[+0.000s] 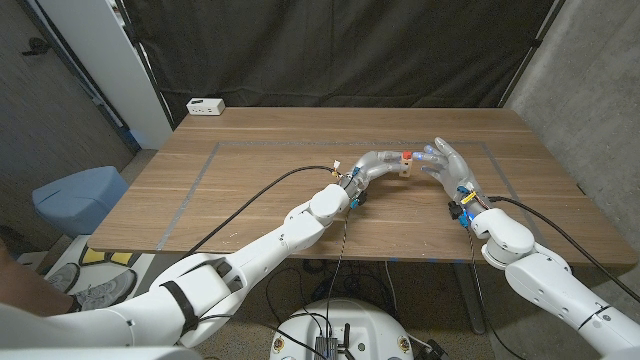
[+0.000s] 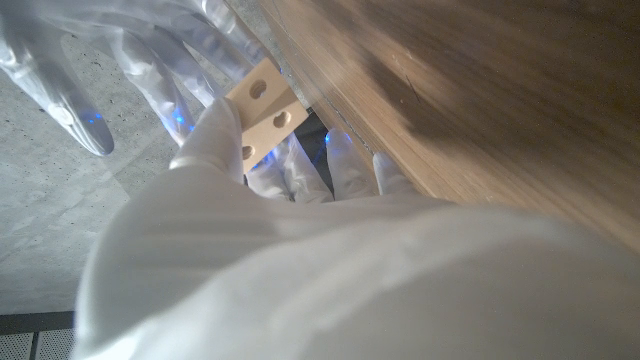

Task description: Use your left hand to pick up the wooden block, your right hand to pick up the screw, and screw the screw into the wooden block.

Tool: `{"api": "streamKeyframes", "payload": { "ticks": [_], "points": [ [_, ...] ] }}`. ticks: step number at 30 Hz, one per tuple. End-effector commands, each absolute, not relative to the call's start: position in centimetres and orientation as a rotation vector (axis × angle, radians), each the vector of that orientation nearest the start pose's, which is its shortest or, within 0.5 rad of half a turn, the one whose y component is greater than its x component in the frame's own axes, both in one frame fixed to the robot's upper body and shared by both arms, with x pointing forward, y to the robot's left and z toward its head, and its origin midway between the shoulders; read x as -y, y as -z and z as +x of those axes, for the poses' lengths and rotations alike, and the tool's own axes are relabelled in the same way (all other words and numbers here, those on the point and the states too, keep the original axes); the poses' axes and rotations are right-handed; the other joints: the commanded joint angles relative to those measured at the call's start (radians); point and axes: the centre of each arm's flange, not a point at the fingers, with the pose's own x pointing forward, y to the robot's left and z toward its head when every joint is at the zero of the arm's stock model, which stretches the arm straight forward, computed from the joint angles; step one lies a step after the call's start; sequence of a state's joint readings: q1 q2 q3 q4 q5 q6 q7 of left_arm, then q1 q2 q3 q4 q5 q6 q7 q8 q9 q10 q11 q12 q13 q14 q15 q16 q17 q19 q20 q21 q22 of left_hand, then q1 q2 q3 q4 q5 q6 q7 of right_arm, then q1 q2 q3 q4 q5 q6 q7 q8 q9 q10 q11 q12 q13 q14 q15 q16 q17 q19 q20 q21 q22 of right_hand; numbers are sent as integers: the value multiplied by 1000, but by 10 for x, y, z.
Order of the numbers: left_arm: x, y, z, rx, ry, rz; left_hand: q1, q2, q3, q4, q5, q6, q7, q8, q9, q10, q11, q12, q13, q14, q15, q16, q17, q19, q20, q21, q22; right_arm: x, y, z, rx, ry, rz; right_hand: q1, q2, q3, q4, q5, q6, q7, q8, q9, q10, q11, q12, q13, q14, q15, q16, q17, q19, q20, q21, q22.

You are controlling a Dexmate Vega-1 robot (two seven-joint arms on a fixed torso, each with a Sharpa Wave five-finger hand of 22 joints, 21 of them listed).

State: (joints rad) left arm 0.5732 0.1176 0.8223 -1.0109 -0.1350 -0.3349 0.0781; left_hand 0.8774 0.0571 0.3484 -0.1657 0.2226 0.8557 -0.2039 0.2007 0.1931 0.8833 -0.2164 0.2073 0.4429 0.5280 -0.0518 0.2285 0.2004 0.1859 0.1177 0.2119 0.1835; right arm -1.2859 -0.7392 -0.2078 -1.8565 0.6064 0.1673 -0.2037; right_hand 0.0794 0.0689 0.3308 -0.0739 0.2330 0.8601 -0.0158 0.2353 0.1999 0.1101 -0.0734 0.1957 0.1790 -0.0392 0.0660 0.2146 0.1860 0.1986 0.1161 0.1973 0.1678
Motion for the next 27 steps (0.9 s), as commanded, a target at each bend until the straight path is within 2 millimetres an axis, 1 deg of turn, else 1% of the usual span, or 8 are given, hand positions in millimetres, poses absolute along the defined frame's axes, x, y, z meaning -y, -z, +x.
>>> {"api": "streamKeyframes", "payload": {
  "ticks": [1,3,7,12,13,19,27],
  "points": [
    [23,44,648,664,543,415,-14,31,18,12,9,54,39,9,4,10,2,6,3,6,-57,3,1,9,1,4,5,301,68,538,557,-129,-71,15,-2,1,-8,1,-25,-5,-12,3,-18,-2,-6,4,6,2,-3,4,6,-9,-1,0],
    [23,44,648,664,543,415,-14,31,18,12,9,54,39,9,4,10,2,6,3,6,-57,3,1,9,1,4,5,301,68,538,557,-130,-72,15,-3,1,-9,1,-41,-10,-19,4,-25,1,-9,4,4,3,-5,4,6,-10,-2,0],
    [23,43,648,665,543,417,-13,30,18,11,9,53,39,9,4,10,2,6,3,7,-57,3,1,9,0,4,5,301,68,540,555,-137,-75,14,-4,1,-9,0,-76,-16,-32,5,-42,-2,-13,4,-3,3,-9,5,2,-11,-6,0],
    [24,43,648,666,546,417,-14,31,17,12,9,53,38,9,4,10,2,6,3,7,-55,4,1,9,1,4,5,301,66,541,550,-153,-84,11,-7,-1,-9,-1,-112,-25,-43,6,-66,5,-18,5,-19,13,-16,6,-10,-6,-11,1],
    [25,43,647,667,546,418,-14,31,18,12,9,53,38,9,4,10,2,6,3,7,-56,4,1,9,1,4,5,301,66,541,549,-157,-85,9,-8,-2,-9,-1,-124,-31,-46,6,-72,5,-18,5,-24,15,-18,7,-14,-3,-12,1],
    [26,43,647,666,550,418,-14,32,18,12,9,54,39,9,4,9,2,6,3,7,-56,4,1,9,1,3,5,301,64,542,544,-175,-97,1,-10,-6,-5,-2,-154,-34,-52,7,-99,6,-21,5,-44,22,-23,8,-31,4,-17,1],
    [27,43,647,666,551,418,-14,31,18,12,9,54,39,9,4,10,2,6,3,8,-58,4,1,9,0,3,5,300,61,545,536,-207,-111,-16,-16,-15,2,-3,-200,-40,-56,7,-139,6,-23,5,-79,31,-29,11,-70,14,-23,1]
  ]
}}
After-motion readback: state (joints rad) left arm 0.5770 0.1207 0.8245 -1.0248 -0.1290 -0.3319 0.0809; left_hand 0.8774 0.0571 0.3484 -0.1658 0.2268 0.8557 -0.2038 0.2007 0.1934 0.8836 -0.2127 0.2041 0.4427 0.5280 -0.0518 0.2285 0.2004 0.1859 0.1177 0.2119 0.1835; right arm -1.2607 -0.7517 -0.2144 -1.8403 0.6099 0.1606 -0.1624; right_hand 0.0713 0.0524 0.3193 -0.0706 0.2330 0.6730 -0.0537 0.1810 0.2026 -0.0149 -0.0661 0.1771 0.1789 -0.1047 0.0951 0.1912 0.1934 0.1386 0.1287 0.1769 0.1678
